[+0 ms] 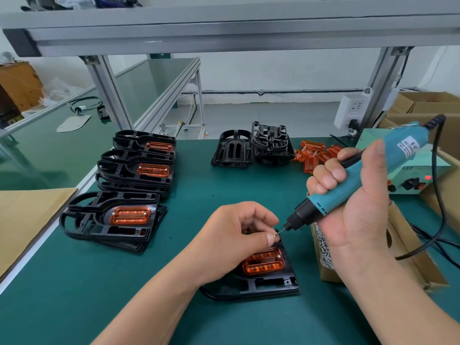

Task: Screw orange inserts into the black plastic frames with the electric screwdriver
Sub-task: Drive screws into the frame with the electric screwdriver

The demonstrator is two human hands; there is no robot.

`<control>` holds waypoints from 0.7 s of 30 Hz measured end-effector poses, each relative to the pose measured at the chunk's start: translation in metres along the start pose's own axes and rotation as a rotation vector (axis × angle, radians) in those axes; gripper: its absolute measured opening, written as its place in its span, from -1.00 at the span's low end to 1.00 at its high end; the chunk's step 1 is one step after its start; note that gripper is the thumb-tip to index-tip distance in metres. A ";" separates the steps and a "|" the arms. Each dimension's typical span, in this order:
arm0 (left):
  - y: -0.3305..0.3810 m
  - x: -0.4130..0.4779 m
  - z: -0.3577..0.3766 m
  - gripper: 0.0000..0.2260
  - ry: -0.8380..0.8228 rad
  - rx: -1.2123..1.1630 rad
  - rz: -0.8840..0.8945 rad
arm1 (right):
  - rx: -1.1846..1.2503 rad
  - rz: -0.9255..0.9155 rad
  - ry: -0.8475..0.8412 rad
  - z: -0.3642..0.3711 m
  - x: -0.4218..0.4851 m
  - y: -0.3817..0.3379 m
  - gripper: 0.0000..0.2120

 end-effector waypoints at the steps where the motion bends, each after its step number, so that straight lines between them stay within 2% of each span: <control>1: 0.000 0.000 -0.001 -0.81 -0.004 0.014 0.001 | 0.002 0.004 0.004 0.000 0.000 0.000 -0.61; 6: 0.005 0.000 -0.010 -0.80 -0.026 0.074 0.051 | 0.001 0.015 0.006 0.000 -0.001 0.004 -0.61; 9: 0.005 0.003 -0.025 -0.85 0.097 0.170 0.064 | -0.013 0.032 -0.025 0.002 -0.002 0.008 -0.61; 12: 0.002 0.004 -0.041 -0.87 0.165 0.397 0.006 | -0.052 0.050 -0.078 0.006 -0.004 0.015 -0.62; 16: -0.002 0.001 -0.048 -0.85 0.059 0.582 -0.084 | -0.125 0.073 -0.162 0.016 -0.010 0.027 -0.63; 21: -0.003 0.002 -0.046 -0.88 -0.031 0.626 -0.161 | -0.179 0.105 -0.253 0.029 -0.016 0.038 -0.55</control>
Point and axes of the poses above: each hand's wrist, its own x-axis towards the middle knuckle, its own z-axis out of the palm, y = z × x, the point moved 1 cm from there along x, towards the middle knuckle, and after that the axes turned 5 degrees about -x, right-handed, at the moved point
